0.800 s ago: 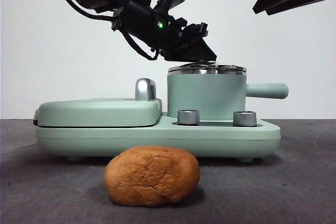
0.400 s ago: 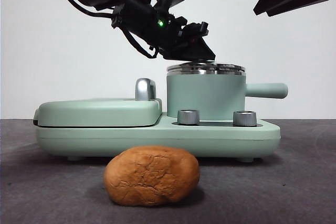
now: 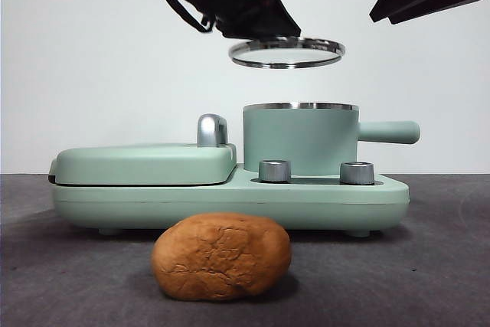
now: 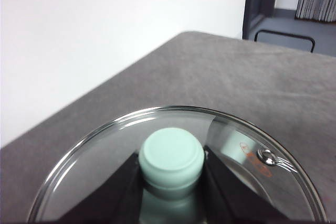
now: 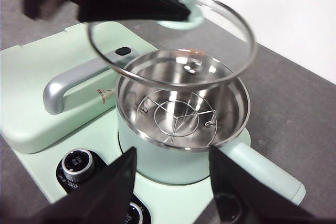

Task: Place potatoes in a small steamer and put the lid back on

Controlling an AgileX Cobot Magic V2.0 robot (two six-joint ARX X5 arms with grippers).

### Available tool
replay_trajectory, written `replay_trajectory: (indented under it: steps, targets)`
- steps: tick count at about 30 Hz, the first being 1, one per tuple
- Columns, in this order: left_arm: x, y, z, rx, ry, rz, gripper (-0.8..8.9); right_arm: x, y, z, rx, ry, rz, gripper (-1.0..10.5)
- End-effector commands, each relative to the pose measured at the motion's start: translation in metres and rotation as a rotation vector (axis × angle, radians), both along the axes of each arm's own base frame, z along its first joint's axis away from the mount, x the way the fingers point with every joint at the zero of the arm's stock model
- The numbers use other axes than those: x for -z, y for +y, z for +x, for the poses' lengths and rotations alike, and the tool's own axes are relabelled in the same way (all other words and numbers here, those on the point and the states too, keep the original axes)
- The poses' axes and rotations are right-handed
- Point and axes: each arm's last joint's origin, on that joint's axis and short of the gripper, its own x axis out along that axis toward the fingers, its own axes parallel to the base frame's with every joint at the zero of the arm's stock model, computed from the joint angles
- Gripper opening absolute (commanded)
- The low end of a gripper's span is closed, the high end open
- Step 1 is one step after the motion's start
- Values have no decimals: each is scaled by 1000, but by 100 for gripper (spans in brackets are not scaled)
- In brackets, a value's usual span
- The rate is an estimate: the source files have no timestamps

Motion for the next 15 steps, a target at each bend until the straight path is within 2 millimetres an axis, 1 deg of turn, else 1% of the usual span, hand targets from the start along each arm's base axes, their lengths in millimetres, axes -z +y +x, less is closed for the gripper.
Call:
replay_trajectory:
  steps: [1,5,10,15]
  targets:
    - [-26,8,-10,-12,-32,-15,6,-6,1,2,3,-13,12,219]
    - [-43,25,-22,-50,4,10,9,-6,1,2,2,-13,12,219]
    - [-65,54,-37,-105,51,-2,10,-6,1,2,2,-12,13,219]
    - [-79,83,-54,-158,69,-7,12,-6,3,1,-6,-10,16,219]
